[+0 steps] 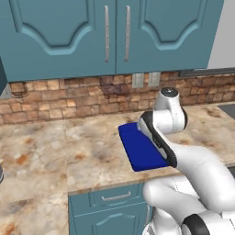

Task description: Move the dessert items from the plate to the tray.

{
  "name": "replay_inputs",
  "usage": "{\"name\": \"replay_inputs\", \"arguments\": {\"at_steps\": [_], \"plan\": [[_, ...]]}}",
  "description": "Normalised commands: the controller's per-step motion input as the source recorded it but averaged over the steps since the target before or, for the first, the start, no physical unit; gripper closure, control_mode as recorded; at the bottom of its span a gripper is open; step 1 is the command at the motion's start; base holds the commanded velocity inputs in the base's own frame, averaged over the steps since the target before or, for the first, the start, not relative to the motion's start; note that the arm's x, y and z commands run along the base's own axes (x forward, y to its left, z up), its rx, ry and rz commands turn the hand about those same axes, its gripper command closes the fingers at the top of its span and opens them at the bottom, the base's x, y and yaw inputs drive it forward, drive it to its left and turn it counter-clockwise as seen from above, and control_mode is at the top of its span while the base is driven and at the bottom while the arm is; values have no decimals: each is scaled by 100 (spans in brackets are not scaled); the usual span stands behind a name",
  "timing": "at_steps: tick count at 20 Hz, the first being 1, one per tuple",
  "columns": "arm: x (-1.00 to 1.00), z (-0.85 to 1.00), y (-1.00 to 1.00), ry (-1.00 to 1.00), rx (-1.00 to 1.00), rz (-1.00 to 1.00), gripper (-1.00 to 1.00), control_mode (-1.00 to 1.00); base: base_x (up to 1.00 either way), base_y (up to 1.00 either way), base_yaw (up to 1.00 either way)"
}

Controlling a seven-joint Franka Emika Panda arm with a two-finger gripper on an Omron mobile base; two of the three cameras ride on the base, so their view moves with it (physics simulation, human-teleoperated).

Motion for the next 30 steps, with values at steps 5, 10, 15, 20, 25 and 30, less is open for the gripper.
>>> {"name": "replay_inputs", "arguments": {"at_steps": [5, 10, 15, 20, 25, 30], "plan": [[80, -37, 0, 0, 0, 0, 100, -100, 0, 0, 0], [75, -39, 0, 0, 0, 0, 100, -100, 0, 0, 0], [57, -46, 0, 0, 0, 0, 100, -100, 0, 0, 0], [30, -49, 0, 0, 0, 0, 100, -100, 0, 0, 0], [25, -41, 0, 3, 0, 0, 100, -100, 0, 0, 0], [17, -29, 0, 5, 0, 0, 100, -100, 0, 0, 0]]}}
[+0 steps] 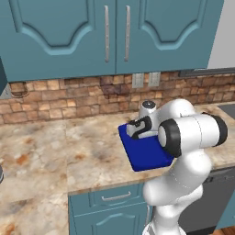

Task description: Move the dessert items from the plate to the tray.

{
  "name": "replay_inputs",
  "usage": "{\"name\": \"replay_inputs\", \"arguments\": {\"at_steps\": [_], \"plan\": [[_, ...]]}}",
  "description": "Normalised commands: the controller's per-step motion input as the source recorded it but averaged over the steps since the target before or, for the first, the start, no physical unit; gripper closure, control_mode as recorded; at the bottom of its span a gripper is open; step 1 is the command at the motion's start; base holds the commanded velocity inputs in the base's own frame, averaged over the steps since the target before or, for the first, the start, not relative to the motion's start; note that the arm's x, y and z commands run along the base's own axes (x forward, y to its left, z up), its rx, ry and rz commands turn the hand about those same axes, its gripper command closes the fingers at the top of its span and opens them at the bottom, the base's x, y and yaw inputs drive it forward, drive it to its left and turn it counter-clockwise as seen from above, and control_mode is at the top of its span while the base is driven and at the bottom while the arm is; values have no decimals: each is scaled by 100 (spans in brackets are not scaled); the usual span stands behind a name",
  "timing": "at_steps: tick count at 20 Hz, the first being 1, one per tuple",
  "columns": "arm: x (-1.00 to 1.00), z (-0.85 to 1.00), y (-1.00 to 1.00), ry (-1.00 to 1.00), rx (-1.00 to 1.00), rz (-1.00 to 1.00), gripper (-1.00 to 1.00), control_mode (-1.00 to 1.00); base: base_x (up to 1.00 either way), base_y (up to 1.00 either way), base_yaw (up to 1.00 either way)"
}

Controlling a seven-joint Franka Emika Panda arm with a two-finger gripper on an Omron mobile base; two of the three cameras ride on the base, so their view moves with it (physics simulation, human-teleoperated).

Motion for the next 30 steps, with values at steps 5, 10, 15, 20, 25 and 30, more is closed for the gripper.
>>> {"name": "replay_inputs", "arguments": {"at_steps": [5, 10, 15, 20, 25, 30], "plan": [[21, -15, 0, 3, 0, 0, 100, -100, 0, 0, 0], [19, -10, 0, 1, 0, 0, 100, -100, 0, 0, 0], [8, -17, 2, 5, 0, 0, -100, -100, 0, 0, 0], [0, -9, 1, 1, 0, 0, -100, -100, 0, 0, 0], [0, 1, 0, 0, 0, 0, -100, -100, 0, 0, 0], [-26, 56, 0, 0, 0, 0, -100, -100, 0, 0, 0]]}}
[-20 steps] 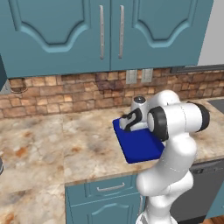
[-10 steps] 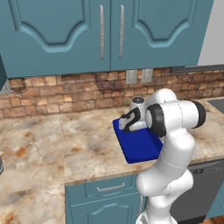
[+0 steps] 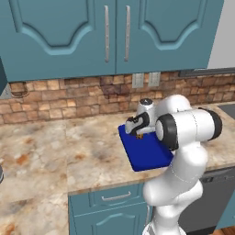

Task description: Move the dessert items from the plate to the tray.

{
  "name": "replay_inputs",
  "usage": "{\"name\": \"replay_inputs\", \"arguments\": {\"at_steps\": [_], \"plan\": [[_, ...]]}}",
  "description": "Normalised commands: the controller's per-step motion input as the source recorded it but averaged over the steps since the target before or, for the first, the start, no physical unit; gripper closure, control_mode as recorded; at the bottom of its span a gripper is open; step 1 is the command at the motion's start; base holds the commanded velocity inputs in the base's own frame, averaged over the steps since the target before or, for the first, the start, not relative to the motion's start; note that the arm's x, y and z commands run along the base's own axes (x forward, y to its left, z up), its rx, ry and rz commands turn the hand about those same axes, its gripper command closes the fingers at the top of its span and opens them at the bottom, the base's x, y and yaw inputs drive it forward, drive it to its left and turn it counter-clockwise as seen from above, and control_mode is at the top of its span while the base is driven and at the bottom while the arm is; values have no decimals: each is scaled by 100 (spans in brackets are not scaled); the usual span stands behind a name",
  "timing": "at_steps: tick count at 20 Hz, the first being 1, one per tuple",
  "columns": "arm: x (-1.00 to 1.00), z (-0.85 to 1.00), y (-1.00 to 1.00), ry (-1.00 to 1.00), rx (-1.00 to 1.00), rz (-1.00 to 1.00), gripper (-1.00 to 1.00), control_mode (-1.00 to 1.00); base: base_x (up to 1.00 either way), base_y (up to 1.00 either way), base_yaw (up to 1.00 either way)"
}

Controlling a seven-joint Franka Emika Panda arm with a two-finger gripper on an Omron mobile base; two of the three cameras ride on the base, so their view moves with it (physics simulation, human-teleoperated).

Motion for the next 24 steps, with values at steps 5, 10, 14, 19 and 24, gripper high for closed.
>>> {"name": "replay_inputs", "arguments": {"at_steps": [5, 10, 14, 19, 24], "plan": [[-69, 78, 4, -8, 1, 0, -100, -100, 0, 0, 0], [-95, 65, 1, -10, 0, 0, -100, -100, 0, 0, 0], [-100, 69, 3, -1, 1, 0, -100, -100, 0, 0, 0], [-96, 77, -2, -5, 4, 0, -100, -100, 0, 0, 0], [-89, 54, -13, 1, 4, 0, -100, -100, 0, 0, 0]]}}
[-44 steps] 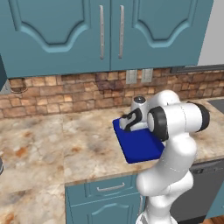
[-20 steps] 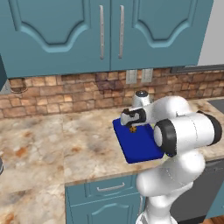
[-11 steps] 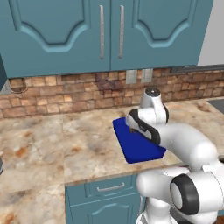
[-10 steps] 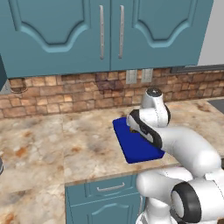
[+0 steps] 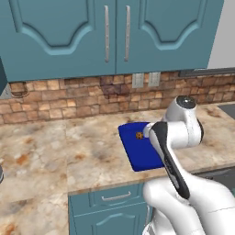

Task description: Move the dessert items from the plate to the tray.

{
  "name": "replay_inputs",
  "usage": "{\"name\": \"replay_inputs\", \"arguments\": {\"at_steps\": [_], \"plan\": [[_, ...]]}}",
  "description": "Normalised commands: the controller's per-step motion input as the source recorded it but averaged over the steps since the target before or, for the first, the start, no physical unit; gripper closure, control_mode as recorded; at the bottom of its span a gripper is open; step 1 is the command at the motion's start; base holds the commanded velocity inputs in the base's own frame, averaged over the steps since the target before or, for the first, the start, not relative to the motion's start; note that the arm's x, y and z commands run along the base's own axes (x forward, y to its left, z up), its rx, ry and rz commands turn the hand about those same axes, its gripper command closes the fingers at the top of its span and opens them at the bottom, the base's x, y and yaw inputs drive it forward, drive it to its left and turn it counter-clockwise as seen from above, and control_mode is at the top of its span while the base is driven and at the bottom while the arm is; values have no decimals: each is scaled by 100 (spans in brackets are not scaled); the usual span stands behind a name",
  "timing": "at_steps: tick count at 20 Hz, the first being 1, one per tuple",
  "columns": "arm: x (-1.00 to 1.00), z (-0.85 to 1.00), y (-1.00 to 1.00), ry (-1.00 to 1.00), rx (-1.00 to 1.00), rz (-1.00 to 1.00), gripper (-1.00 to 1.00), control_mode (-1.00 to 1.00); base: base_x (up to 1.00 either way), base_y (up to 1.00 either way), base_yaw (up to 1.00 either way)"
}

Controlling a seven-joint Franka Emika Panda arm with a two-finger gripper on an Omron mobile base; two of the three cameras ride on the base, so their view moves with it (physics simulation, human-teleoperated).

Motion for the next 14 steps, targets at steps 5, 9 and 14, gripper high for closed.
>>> {"name": "replay_inputs", "arguments": {"at_steps": [5, 9, 14], "plan": [[-14, 36, -1, 26, 1, -2, -100, -100, 0, 0, 0], [0, 0, 0, 13, -1, 0, -100, -100, 0, 0, 0], [0, 0, 0, 1, 0, 0, -100, -100, 0, 0, 0]]}}
